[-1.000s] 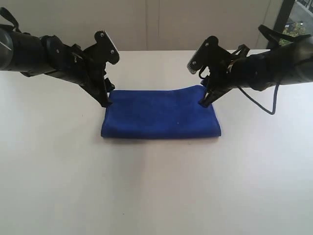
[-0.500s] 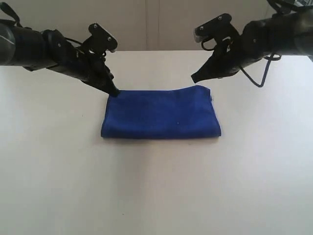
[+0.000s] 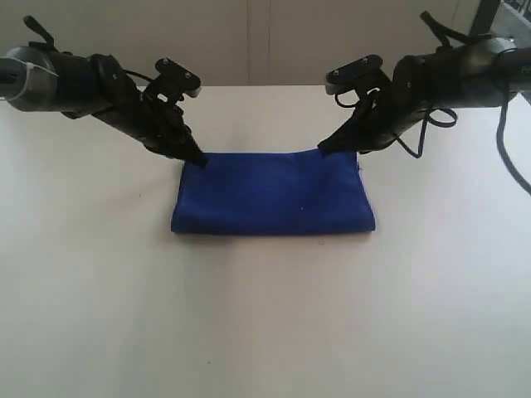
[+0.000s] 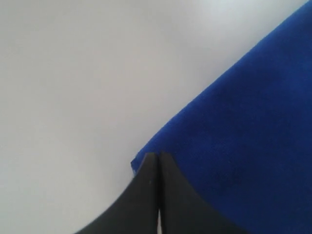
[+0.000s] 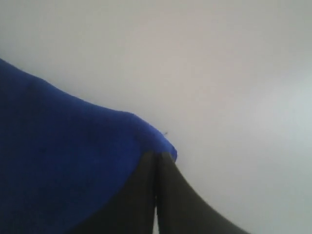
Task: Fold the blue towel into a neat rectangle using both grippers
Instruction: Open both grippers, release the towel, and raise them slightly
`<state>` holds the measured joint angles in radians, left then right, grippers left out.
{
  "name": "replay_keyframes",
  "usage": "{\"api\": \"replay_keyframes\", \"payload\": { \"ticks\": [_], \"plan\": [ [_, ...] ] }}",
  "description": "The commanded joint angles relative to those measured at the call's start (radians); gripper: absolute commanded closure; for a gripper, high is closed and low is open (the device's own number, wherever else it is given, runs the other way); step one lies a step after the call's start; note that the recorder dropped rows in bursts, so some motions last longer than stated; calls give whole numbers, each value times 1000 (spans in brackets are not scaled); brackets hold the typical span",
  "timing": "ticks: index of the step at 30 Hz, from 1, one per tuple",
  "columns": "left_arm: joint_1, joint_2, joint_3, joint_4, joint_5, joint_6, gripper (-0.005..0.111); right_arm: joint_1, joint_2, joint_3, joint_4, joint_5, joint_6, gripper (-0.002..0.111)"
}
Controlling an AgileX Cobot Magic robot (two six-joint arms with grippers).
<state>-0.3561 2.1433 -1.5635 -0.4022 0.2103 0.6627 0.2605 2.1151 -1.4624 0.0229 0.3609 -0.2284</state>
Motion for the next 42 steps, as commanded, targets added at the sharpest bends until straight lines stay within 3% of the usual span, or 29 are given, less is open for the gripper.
{"api": "replay_keyframes", "payload": {
  "ticks": [1, 8, 17, 24, 30, 42],
  "plan": [
    [2, 48, -3, -24, -18, -11, 107, -8, 17, -5, 5, -46, 6, 108],
    [6, 84, -3, -24, -16, -10, 107, -10, 72, -5, 0, -101, -5, 108],
    [6, 84, -3, -24, -16, -6, 107, -47, 66, -5, -61, -31, -17, 108],
    [6, 84, -3, -24, -18, -5, 107, 27, -105, 28, 16, 250, -58, 108],
    [6, 84, -3, -24, -16, -5, 107, 99, -72, 83, 71, 273, -134, 108],
    [6, 84, -3, -24, -28, -2, 107, 95, 0, 90, -18, 441, -127, 108]
  ]
}}
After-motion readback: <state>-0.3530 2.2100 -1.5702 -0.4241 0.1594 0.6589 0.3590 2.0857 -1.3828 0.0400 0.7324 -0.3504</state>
